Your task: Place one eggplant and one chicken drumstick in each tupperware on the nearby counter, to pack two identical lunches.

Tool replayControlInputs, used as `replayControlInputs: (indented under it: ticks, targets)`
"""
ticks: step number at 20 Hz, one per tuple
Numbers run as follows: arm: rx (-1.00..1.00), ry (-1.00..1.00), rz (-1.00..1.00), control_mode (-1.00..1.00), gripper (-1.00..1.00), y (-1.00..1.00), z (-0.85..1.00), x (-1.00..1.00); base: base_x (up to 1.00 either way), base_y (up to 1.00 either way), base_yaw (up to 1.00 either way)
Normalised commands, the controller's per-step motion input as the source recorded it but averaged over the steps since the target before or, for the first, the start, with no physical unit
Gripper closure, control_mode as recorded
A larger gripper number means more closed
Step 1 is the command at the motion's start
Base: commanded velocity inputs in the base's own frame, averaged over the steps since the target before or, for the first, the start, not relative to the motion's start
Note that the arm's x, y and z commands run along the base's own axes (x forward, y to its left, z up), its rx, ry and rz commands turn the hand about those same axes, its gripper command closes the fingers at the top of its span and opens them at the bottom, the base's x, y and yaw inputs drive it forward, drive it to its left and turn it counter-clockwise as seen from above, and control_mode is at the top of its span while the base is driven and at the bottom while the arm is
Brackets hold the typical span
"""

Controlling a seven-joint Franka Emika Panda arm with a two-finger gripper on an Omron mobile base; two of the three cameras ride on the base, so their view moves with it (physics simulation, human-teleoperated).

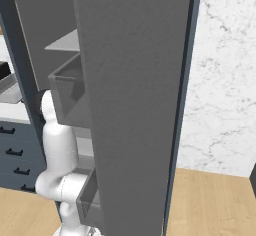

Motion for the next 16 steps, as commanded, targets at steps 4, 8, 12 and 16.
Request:
replayControlInputs:
  ticks: [4, 8, 12, 16]
  targets:
    - [0.0, 0.0, 0.09, -1.0, 1.0, 0.02, 0.18, -1.0, 0.0, 0.0, 0.0]
    - [0.0, 0.05, 0.17, -1.0, 1.0, 0.21, 0.32, -1.0, 0.0, 0.0, 0.0]
    - [0.0, 0.03, 0.23, -1.0, 1.0, 0.06, 0.55, -1.0, 0.0, 0.0, 0.0]
    - [0.0, 0.05, 0.17, -1.0, 1.0, 0.01, 0.79, -1.0, 0.0, 0.0, 0.0]
